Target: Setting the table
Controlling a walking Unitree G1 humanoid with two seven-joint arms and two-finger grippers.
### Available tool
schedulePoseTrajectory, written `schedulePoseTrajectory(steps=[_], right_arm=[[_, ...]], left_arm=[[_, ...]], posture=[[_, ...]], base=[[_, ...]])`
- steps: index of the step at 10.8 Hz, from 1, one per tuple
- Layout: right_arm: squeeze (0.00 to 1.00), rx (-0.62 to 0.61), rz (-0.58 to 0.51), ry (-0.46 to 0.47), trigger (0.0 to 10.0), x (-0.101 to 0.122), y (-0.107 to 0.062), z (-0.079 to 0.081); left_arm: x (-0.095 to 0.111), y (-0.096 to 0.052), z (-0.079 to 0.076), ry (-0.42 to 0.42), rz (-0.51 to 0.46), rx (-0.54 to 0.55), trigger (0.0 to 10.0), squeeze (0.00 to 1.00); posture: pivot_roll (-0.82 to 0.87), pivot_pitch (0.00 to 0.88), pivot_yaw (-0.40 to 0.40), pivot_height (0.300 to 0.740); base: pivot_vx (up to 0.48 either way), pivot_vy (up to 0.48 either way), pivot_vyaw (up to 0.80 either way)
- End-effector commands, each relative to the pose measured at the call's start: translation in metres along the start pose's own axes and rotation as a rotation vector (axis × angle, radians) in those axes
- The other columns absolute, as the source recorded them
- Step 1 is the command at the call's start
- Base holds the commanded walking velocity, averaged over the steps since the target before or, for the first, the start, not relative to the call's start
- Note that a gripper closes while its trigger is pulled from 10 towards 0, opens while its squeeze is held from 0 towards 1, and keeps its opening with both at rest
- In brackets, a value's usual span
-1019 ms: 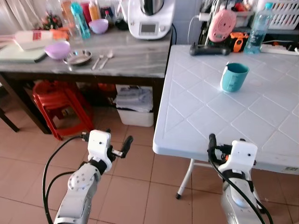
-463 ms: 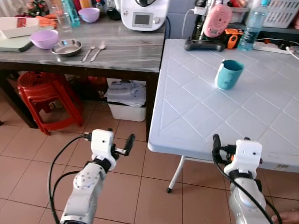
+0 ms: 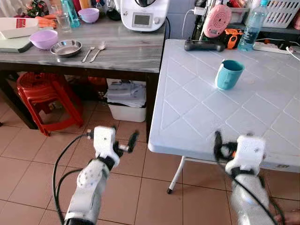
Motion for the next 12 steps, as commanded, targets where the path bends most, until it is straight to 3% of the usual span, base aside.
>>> schedulePoseTrajectory(steps=[1,5,12], right_arm=[[0.0,-0.005,-0.054,-0.012,10.0,0.0139,0.0018,-0.0006],[0.0,-0.006,-0.051,-0.004,10.0,0.0139,0.002,0.001],[0.0,-0.009,-0.03,0.003,10.0,0.0092,0.0015,0.0016]], left_arm=[[0.014,0.0026,-0.0007,-0.008,-0.06,-0.008,10.0,0.0],[0.0192,0.0047,-0.0028,-0.01,-0.076,-0.024,10.0,0.0],[0.0167,0.0044,-0.0073,-0.011,-0.066,-0.053,10.0,0.0]], posture=[[-0.03,0.057,0.019,0.74],[-0.03,0.057,0.026,0.74],[-0.03,0.058,0.031,0.74]], base=[[0.0,0.0,0.0],[0.0,0.0,0.0],[0.292,0.0,0.0]])
Point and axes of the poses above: a point about 5 cm out from each wrist's last joint towards the gripper, its own y axis pointing out of the wrist towards the gripper, its own x axis along the axis of the wrist's last joint, z = x × y, the point moved 4 cm from there along y, pointing out of the wrist towards the gripper, and after that the axes turned 14 degrees about y, right-handed, at the moved point
